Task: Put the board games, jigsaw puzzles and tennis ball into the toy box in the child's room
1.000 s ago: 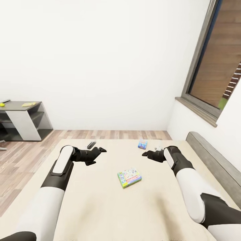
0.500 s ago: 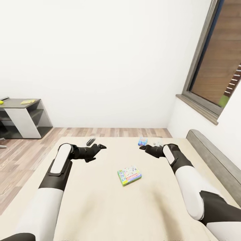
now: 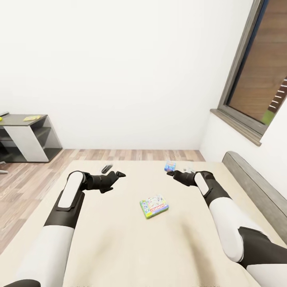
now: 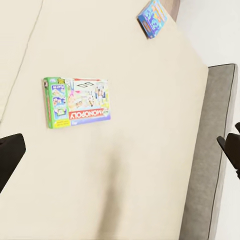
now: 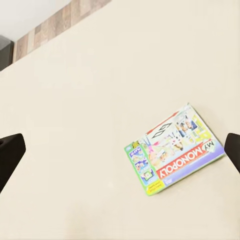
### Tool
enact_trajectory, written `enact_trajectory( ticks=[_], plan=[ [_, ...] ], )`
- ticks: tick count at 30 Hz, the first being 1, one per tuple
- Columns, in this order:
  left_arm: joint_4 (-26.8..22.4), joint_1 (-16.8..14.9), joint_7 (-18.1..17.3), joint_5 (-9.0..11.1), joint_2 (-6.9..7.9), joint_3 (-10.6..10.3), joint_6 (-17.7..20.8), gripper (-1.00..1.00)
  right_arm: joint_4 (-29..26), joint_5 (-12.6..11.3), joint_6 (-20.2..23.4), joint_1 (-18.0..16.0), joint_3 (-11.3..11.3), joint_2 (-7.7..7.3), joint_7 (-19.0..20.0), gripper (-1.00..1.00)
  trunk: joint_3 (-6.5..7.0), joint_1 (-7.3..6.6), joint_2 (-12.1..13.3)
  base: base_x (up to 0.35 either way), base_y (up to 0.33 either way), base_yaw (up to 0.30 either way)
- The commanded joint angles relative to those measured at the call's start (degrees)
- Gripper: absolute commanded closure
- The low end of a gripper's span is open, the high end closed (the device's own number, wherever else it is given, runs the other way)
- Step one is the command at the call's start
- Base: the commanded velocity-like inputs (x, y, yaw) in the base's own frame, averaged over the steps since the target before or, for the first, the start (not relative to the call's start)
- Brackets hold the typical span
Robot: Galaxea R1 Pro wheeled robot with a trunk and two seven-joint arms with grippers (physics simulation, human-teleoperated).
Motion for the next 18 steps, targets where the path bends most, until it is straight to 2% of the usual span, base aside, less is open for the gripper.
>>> enact_trajectory(
  ticks=[1,18],
  plan=[
    [-0.06,-0.03,0.6,0.59,-0.05,0.15,0.17,-1.0,-0.06,0.09,0.29,-0.04,-0.47,0.04,0.21,-1.0,-0.16,0.0,-0.05,0.0,0.0,0.0],
    [0.22,0.03,0.52,0.51,-0.02,0.14,0.14,-1.0,-0.05,-0.3,0.08,0.0,-0.59,-0.14,0.2,-1.0,-1.76,0.0,-0.05,0.0,0.0,0.0]
  ],
)
